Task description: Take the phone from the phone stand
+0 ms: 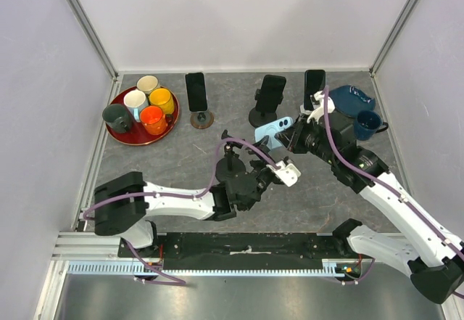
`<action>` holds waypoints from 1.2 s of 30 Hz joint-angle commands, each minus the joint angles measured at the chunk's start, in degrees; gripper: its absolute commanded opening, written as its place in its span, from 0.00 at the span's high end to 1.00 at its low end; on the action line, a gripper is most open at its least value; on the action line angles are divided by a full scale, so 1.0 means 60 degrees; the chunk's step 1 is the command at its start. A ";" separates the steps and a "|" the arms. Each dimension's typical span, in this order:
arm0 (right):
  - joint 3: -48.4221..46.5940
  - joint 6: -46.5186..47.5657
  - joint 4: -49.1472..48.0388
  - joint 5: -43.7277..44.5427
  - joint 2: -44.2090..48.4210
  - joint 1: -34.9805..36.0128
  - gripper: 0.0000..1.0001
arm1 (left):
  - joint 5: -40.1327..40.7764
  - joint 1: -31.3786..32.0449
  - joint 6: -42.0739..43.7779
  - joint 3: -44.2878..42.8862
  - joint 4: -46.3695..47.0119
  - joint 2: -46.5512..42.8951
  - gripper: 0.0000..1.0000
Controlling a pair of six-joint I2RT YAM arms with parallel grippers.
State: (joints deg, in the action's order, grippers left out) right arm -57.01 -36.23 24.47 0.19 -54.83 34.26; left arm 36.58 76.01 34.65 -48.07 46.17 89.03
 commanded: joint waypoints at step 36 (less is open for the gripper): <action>-0.0399 -0.1126 -0.1618 0.1168 0.2223 -0.0012 0.02 | 0.1638 0.0237 0.4173 -0.0557 0.4494 0.1319 0.98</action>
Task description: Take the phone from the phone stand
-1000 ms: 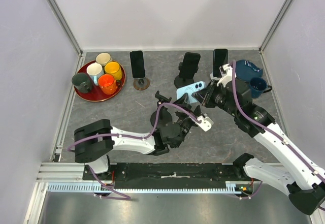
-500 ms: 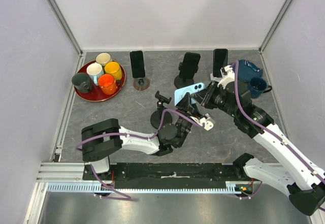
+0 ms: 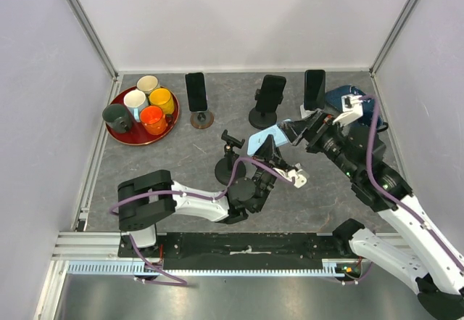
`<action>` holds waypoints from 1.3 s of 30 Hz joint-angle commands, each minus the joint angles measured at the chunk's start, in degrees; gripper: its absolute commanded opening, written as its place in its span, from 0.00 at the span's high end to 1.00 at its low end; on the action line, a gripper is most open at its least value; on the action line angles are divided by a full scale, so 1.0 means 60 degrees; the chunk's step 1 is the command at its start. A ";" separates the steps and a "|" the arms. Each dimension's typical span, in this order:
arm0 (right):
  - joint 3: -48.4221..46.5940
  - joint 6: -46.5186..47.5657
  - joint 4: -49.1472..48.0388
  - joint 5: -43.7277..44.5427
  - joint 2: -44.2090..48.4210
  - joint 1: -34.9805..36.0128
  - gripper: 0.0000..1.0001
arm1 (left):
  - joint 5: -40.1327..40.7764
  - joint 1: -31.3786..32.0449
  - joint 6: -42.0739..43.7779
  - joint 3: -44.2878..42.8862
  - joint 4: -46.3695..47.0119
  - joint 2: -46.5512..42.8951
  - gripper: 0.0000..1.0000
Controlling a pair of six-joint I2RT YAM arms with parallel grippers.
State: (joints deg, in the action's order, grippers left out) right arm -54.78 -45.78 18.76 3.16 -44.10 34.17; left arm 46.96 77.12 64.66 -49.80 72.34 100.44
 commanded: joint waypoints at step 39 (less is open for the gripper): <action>0.0267 0.4803 0.0139 0.2038 0.1695 0.0003 0.02 | -1.1676 -1.0711 -1.5711 0.1296 -1.4137 -0.9753 0.98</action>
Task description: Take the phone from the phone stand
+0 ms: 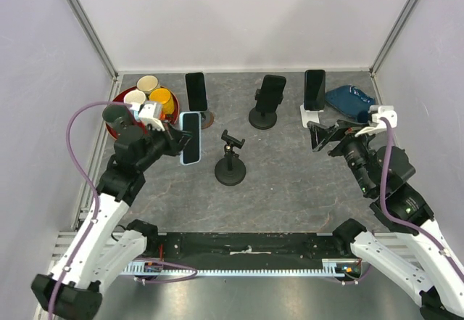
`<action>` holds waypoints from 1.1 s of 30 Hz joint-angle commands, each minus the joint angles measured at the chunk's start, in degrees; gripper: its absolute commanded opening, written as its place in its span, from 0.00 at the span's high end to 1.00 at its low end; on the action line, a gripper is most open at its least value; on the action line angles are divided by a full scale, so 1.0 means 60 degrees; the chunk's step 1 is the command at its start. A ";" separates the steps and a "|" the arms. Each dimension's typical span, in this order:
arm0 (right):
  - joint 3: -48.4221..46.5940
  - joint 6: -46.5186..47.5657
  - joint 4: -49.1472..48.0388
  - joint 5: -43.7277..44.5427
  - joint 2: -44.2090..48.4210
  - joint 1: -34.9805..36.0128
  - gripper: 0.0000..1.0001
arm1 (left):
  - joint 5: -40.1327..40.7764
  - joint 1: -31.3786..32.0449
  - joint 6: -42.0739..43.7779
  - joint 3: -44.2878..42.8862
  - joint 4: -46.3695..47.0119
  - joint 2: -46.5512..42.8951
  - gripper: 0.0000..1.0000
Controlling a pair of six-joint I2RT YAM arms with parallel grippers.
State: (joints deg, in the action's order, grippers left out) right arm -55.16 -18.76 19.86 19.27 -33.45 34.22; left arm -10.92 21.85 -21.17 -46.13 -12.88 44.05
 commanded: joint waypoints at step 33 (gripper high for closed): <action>0.3436 0.0886 -0.2284 -0.3856 0.0243 -0.0005 0.02 | -0.2869 -0.2762 -0.2493 0.2883 0.3524 0.5431 0.95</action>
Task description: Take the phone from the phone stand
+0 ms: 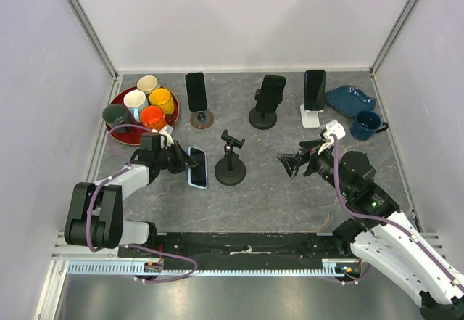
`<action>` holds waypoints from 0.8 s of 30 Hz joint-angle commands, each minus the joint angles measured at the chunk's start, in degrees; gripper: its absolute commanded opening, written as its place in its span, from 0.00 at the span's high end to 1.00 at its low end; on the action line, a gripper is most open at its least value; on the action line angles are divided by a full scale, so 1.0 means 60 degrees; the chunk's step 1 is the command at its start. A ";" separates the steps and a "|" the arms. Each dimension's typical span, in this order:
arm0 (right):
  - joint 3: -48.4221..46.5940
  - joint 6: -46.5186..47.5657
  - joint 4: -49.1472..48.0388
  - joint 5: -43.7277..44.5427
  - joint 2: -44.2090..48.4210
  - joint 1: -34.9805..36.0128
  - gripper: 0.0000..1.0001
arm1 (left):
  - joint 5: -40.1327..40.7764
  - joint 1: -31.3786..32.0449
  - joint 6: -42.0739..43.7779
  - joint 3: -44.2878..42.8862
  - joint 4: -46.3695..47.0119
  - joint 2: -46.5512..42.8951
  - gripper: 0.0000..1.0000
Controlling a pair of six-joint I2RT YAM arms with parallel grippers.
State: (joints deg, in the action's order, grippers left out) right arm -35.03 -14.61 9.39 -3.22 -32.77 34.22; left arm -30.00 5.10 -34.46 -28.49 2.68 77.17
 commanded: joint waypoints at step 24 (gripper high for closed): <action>-0.0182 0.0252 0.0076 0.0361 0.0247 0.0010 0.02 | 0.2157 0.0922 0.0118 0.0618 0.0888 -0.0219 0.24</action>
State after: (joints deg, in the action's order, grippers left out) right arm -34.52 -14.06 9.37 -2.52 -32.08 34.22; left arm -22.24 10.17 -34.98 -25.63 9.32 77.93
